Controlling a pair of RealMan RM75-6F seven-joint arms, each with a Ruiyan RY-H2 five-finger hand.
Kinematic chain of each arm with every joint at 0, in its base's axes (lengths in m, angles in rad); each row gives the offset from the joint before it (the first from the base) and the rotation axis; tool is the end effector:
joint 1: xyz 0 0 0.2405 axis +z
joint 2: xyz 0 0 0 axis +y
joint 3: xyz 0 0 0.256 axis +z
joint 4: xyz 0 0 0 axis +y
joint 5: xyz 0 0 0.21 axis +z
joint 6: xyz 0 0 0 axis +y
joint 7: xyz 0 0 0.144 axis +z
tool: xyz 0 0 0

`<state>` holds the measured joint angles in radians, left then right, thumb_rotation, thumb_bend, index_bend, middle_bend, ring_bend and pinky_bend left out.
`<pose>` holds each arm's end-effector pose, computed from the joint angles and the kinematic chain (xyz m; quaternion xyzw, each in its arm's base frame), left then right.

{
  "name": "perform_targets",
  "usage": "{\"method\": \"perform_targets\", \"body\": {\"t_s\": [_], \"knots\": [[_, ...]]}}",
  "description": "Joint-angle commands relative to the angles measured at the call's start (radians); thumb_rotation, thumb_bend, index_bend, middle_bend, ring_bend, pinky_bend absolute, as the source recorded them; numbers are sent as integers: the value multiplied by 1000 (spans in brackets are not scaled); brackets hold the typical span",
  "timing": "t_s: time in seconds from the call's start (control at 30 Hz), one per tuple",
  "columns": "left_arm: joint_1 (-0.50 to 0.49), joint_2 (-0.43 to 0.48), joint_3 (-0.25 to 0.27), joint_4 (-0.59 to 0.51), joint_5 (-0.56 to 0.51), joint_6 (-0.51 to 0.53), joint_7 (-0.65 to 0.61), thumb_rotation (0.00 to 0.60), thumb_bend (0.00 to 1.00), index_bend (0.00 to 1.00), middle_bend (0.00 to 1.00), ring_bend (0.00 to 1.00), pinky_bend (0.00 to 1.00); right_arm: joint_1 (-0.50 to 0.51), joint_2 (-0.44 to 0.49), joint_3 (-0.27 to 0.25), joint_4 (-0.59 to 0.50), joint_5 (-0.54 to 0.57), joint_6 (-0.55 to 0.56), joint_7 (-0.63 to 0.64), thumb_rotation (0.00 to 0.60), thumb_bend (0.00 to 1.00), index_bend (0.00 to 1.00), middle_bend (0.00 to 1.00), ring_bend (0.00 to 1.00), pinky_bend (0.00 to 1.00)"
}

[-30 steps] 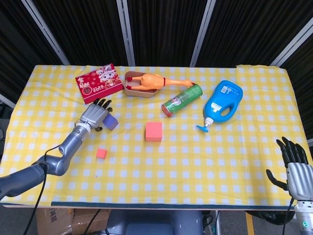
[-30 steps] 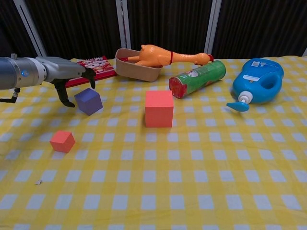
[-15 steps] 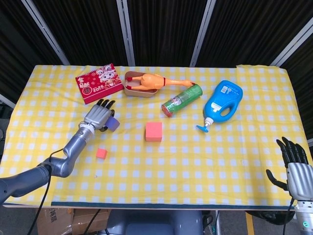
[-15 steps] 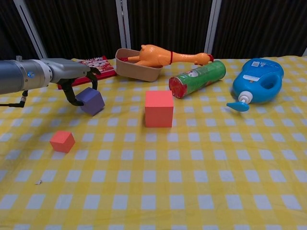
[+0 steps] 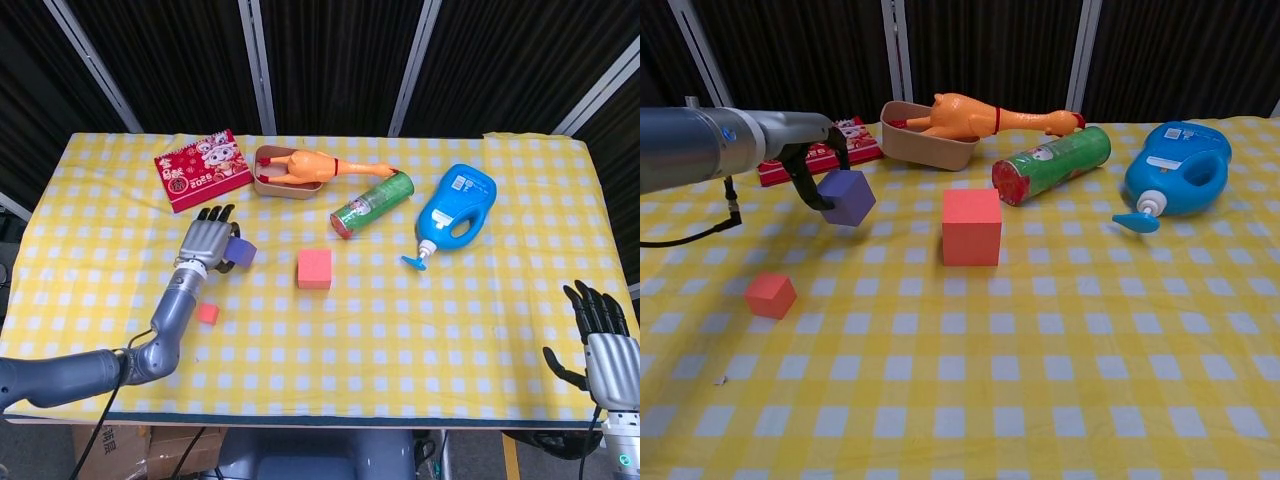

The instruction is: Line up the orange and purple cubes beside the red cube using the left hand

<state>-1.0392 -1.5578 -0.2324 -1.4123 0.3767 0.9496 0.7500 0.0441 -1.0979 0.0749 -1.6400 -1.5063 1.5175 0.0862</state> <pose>-0.1191 0.4093 -0.0098 -0.7085 -0.4239 -0.2437 0.5089 -0.3094 -0.1732 0.1707 0.5589 -0.4077 0.4243 0.5843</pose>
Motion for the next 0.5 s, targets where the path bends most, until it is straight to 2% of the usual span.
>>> {"method": "perform_targets", "body": {"t_s": [0.03, 0.2, 0.5], "knots": [[-59, -47, -25, -44, -117, 87, 90, 600, 359, 394, 0, 0, 19, 0, 0, 0, 2, -2, 2, 3, 600, 367, 0, 0, 0, 36], [-92, -102, -45, -17, -185, 121, 133, 600, 359, 384, 0, 0, 19, -1, 0, 0, 6, -8, 7, 14, 600, 368, 0, 0, 0, 36], [-126, -165, -82, 28, -224, 136, 159, 600, 359, 382, 0, 0, 19, -1, 0, -2, 9, -16, 10, 26, 600, 367, 0, 0, 0, 36]]}}
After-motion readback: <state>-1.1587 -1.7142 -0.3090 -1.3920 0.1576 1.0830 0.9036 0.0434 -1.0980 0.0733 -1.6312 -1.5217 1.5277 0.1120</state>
